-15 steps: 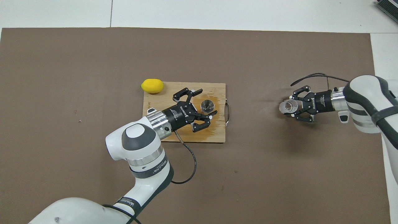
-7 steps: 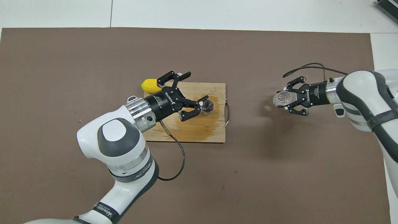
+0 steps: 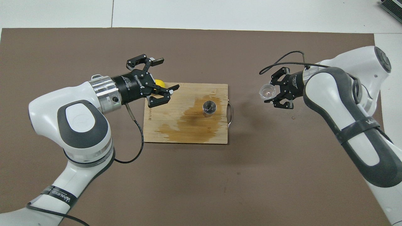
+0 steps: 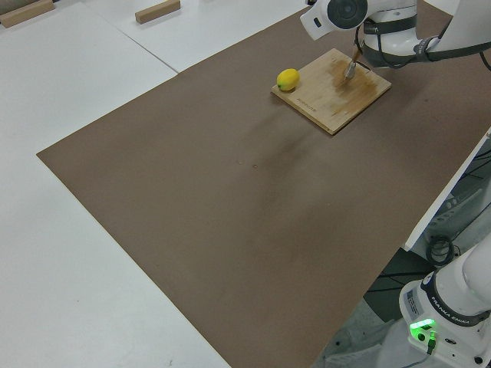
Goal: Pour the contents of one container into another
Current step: 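Withdraw the left gripper while the right gripper lifts the clear glass, then move the glass over the metal cup while the left gripper returns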
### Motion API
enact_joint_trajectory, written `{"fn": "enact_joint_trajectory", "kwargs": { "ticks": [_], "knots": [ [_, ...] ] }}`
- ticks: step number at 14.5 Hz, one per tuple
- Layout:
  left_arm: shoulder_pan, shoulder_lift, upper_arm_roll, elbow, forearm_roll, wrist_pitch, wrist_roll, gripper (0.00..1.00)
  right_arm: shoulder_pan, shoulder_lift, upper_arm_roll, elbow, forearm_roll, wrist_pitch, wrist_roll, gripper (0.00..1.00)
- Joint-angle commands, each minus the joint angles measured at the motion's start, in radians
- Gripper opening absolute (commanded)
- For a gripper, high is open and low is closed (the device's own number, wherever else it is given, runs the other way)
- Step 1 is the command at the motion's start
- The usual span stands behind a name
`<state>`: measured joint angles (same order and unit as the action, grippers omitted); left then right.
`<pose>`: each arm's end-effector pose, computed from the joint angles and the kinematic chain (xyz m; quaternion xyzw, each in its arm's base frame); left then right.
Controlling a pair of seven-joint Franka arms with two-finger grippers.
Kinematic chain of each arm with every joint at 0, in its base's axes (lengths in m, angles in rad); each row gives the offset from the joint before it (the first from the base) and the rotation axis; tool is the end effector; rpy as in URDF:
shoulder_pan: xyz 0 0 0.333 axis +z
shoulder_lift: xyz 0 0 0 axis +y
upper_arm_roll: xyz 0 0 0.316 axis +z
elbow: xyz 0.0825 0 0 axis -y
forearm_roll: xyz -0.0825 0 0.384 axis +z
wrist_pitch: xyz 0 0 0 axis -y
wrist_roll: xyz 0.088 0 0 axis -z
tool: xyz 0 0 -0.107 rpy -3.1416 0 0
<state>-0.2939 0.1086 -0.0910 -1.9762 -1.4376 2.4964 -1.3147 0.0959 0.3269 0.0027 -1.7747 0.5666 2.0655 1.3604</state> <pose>0.5701 -0.2229 0.4541 0.4612 0.7179 -0.2744 0.4434 0.6349 0.0909 0.3795 -0.6942 0.6770 0.1756 0.1703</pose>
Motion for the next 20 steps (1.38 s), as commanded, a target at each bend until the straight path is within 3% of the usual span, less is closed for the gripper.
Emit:
{"fn": "enact_joint_trajectory", "kwargs": {
  "ticks": [1, 4, 7, 11, 16, 20],
  "knots": [
    [0.114, -0.012, -0.003, 0.009, 0.219, -0.143, -0.028, 1.00, 0.031, 0.000, -0.001, 0.037, -0.034, 0.005, 0.068, 0.51],
    [0.228, 0.008, -0.004, 0.088, 0.440, -0.289, -0.015, 1.00, 0.088, 0.001, -0.001, 0.066, -0.036, 0.008, 0.074, 0.44],
    [0.280, 0.037, -0.004, 0.169, 0.635, -0.379, -0.006, 1.00, 0.145, 0.004, -0.001, 0.086, -0.036, 0.033, 0.138, 0.43],
    [0.294, 0.046, -0.004, 0.204, 0.833, -0.383, 0.035, 1.00, 0.234, 0.006, -0.001, 0.086, -0.151, 0.080, 0.229, 0.43],
    [0.279, 0.033, -0.012, 0.206, 1.069, -0.393, 0.218, 1.00, 0.318, 0.006, 0.000, 0.084, -0.315, 0.130, 0.341, 0.43],
    [0.295, 0.017, -0.004, 0.240, 1.151, -0.438, 0.290, 1.00, 0.343, 0.003, -0.001, 0.081, -0.418, 0.125, 0.342, 0.42]
  ]
}}
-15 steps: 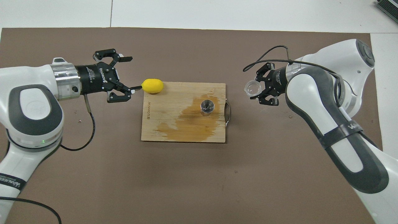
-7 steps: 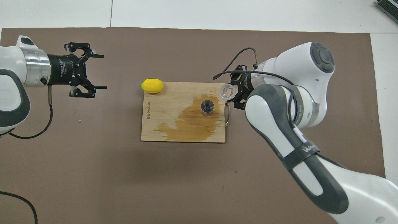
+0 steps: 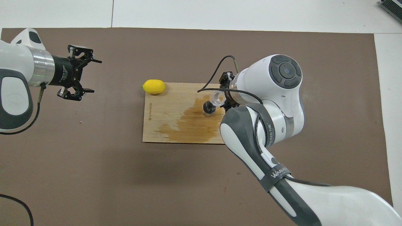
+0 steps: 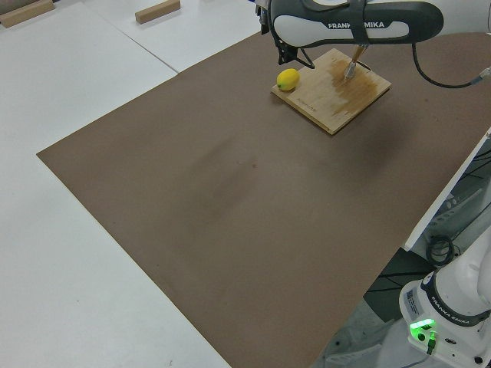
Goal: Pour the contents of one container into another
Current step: 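Move the glass over the metal cup while the left gripper returns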
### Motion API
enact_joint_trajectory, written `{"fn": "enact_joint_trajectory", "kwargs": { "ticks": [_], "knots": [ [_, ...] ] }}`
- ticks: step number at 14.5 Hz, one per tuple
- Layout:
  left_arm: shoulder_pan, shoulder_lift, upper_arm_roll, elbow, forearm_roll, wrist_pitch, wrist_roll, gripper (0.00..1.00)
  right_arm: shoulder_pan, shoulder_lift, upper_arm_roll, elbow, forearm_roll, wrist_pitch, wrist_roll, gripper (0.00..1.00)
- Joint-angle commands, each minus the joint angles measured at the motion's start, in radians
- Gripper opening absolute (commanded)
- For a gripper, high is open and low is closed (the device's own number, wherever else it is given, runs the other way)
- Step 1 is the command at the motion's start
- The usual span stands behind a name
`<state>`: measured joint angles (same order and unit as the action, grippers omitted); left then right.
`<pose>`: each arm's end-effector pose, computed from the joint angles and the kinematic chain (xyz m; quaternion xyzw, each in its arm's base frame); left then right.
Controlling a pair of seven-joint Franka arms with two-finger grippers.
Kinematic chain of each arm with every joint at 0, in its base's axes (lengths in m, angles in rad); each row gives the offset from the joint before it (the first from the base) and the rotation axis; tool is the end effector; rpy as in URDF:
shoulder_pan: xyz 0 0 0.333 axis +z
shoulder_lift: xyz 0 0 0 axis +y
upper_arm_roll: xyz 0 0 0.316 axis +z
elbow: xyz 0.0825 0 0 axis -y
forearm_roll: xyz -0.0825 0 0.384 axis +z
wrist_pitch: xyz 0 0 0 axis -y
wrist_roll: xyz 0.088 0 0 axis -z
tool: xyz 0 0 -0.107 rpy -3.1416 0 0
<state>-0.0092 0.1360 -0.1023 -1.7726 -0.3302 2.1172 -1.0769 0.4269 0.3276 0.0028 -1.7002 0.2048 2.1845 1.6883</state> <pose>0.6180 -0.0812 0.5020 0.8348 0.5181 -0.0019 0.1861 0.6013 0.2836 0.4190 -0.7709 0.6259 0.0389 0.1111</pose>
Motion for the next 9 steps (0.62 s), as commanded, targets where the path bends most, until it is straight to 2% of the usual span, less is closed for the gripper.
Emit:
{"fn": "enact_joint_trajectory", "kwargs": {
  "ticks": [1, 3, 6, 9],
  "knots": [
    [0.015, -0.012, 0.009, 0.062, 0.059, -0.092, 0.093, 1.00, 0.013, 0.002, -0.001, 0.007, -0.083, 0.003, 0.019, 0.41],
    [0.047, -0.010, 0.007, 0.084, 0.111, -0.141, 0.239, 1.00, 0.030, 0.001, 0.000, 0.005, -0.134, 0.000, 0.024, 0.41],
    [0.057, -0.032, 0.009, 0.082, 0.123, -0.152, 0.435, 1.00, 0.050, -0.005, -0.001, -0.003, -0.212, -0.012, 0.024, 0.40],
    [0.055, -0.052, 0.006, 0.084, 0.241, -0.174, 0.582, 1.00, 0.059, -0.009, -0.001, -0.006, -0.283, -0.012, 0.022, 0.40]
  ]
}}
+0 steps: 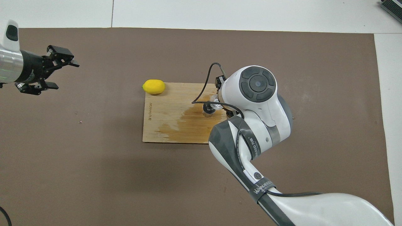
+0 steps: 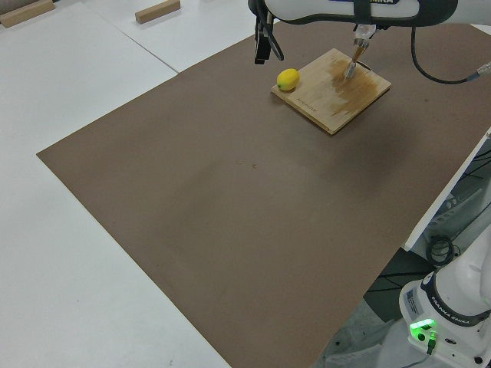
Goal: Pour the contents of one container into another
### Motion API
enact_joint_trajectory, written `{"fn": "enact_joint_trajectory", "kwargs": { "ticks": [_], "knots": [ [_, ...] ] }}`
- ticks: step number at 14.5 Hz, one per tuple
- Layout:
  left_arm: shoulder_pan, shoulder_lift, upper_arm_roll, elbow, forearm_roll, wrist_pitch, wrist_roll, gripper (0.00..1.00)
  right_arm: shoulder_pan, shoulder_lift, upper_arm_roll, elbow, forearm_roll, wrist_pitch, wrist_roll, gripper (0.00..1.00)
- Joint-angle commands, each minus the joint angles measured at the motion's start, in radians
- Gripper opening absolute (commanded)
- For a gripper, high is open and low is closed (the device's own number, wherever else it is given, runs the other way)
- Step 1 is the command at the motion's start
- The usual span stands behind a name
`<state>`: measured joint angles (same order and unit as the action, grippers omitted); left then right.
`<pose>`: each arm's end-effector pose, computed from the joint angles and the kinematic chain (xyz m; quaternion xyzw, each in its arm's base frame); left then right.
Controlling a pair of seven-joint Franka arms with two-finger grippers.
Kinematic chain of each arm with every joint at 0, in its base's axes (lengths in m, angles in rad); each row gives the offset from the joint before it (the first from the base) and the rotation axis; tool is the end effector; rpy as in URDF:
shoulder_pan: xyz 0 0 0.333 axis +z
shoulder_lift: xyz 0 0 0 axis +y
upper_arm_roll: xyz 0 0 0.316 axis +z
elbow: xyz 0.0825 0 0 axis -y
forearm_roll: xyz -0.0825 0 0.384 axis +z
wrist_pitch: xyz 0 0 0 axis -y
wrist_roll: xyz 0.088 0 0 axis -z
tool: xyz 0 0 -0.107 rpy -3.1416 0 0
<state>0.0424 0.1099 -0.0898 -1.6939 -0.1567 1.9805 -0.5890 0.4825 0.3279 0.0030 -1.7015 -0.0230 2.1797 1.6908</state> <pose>0.6138 -0.0366 0.5409 0.9497 0.2900 0.0589 0.1027 0.5875 0.3088 0.4170 -0.8247 0.5605 -0.0432 0.0621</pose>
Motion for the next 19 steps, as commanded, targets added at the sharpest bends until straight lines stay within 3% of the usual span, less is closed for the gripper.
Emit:
{"fn": "enact_joint_trajectory", "kwargs": {
  "ticks": [1, 7, 10, 12, 19],
  "knots": [
    [0.004, -0.035, -0.007, 0.005, 0.071, -0.045, 0.142, 1.00, 0.004, -0.010, -0.001, -0.004, -0.072, -0.008, 0.020, 0.40],
    [0.007, -0.151, -0.005, 0.004, 0.080, -0.267, 0.584, 1.00, 0.025, -0.013, 0.000, -0.007, -0.139, 0.005, 0.023, 0.39],
    [0.011, -0.188, -0.008, 0.019, 0.109, -0.391, 0.612, 1.00, 0.037, -0.021, -0.001, -0.026, -0.161, 0.008, 0.024, 0.39],
    [0.014, -0.170, -0.016, 0.115, 0.126, -0.483, 0.613, 1.00, 0.042, -0.029, 0.000, -0.038, -0.199, 0.009, 0.024, 0.39],
    [0.019, -0.190, -0.018, 0.076, 0.125, -0.479, 0.601, 1.00, 0.050, -0.030, 0.002, -0.038, -0.221, 0.015, 0.024, 0.37]
  ]
}}
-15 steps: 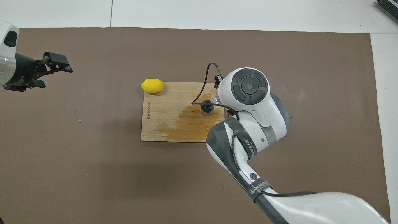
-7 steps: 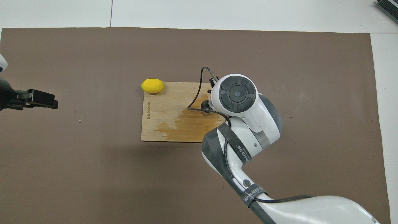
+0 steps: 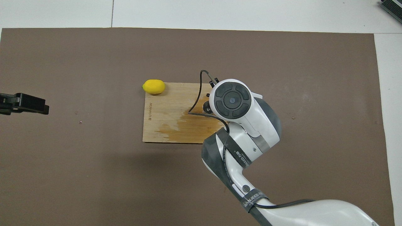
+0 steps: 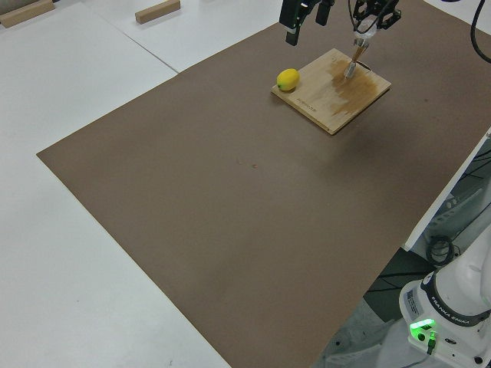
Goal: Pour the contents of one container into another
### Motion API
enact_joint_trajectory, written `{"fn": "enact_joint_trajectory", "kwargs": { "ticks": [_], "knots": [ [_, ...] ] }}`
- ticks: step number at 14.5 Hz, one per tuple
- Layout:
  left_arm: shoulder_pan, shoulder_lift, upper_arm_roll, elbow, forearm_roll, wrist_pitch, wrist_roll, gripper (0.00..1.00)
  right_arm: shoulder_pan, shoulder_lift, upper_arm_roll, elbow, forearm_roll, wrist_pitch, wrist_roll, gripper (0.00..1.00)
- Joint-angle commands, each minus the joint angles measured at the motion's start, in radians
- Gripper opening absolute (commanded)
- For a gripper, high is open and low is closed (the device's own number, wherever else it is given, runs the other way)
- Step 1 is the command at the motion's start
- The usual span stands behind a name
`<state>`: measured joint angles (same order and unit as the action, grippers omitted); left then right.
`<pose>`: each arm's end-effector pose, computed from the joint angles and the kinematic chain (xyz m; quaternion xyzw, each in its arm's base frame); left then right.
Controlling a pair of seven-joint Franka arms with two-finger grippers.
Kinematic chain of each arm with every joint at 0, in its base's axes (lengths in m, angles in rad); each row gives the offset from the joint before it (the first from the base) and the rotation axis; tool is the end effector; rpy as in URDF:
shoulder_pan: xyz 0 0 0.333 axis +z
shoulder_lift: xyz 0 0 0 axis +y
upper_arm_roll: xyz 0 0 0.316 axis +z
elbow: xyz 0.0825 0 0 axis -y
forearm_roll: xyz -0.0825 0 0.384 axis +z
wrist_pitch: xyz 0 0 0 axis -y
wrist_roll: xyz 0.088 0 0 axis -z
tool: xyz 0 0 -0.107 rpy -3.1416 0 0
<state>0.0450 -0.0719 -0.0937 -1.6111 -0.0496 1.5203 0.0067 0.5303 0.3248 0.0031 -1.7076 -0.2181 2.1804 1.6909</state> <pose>0.5259 -0.0331 0.6400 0.9993 -0.0285 -0.0101 0.0212 0.5749 0.3299 0.4169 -0.8603 0.4959 -0.1160 0.0247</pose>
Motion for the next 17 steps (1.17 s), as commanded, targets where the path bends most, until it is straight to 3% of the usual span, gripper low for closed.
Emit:
{"fn": "enact_joint_trajectory", "kwargs": {
  "ticks": [1, 17],
  "knots": [
    [0.016, -0.006, -0.014, -0.007, 0.017, -0.017, 0.006, 1.00, 0.002, -0.027, 0.002, -0.032, -0.027, 0.015, 0.024, 0.37],
    [-0.002, -0.008, -0.014, -0.021, 0.017, 0.038, 0.006, 1.00, -0.004, -0.021, 0.003, -0.018, -0.007, 0.010, 0.020, 0.37]
  ]
}}
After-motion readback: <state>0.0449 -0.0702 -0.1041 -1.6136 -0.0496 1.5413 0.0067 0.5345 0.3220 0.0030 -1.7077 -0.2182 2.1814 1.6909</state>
